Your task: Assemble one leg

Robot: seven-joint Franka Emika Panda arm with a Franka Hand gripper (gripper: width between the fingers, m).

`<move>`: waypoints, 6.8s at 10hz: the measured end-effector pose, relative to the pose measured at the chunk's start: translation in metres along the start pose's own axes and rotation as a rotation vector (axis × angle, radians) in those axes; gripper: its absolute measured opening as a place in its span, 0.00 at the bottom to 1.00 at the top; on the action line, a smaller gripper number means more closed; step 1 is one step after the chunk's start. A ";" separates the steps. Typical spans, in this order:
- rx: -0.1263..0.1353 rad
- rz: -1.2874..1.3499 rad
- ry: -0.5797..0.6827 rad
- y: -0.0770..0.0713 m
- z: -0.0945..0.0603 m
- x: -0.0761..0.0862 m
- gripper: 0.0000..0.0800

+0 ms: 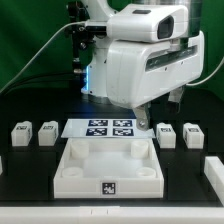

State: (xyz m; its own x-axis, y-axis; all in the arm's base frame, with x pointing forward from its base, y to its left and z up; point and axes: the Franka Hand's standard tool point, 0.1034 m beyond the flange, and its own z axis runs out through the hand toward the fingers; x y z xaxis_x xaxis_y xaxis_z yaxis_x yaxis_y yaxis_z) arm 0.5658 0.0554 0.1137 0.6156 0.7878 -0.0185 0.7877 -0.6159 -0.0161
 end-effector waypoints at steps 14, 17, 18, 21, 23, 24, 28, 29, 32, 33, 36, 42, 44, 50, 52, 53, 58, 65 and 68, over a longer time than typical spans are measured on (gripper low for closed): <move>-0.011 -0.637 0.041 -0.051 0.097 -0.124 0.81; 0.013 -0.624 0.037 -0.054 0.108 -0.131 0.81; 0.013 -0.623 0.036 -0.054 0.108 -0.131 0.81; 0.014 -0.622 0.036 -0.054 0.108 -0.131 0.31; 0.014 -0.622 0.036 -0.054 0.108 -0.131 0.09; 0.013 -0.621 0.037 -0.054 0.108 -0.131 0.07; 0.013 -0.621 0.037 -0.054 0.108 -0.131 0.07; 0.013 -0.621 0.037 -0.054 0.108 -0.131 0.07; 0.007 -0.642 0.056 -0.054 0.105 -0.096 0.07; -0.001 -0.647 0.070 -0.057 0.106 -0.084 0.07; -0.004 -0.632 0.099 -0.064 0.107 -0.052 0.07; -0.011 -0.638 0.122 -0.060 0.106 -0.032 0.07; -0.011 -0.611 0.121 -0.062 0.105 -0.033 0.07; -0.007 -0.606 0.120 -0.062 0.107 -0.035 0.55; -0.006 -0.605 0.120 -0.062 0.108 -0.035 0.79; -0.006 -0.605 0.120 -0.062 0.108 -0.035 0.79; -0.014 -0.567 0.121 -0.063 0.102 -0.037 0.81; -0.020 0.128 0.137 -0.096 0.048 0.000 0.81; 0.016 0.415 0.145 -0.099 0.049 0.002 0.81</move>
Offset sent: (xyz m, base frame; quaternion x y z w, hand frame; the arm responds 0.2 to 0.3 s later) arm -0.0676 -0.0137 0.0027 0.0041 0.0169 -0.3218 0.9466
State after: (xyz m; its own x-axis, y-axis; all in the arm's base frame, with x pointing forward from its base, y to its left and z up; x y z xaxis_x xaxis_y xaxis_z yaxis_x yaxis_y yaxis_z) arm 0.4879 0.1176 0.0660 0.8776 0.4657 0.1134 0.4734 -0.8793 -0.0521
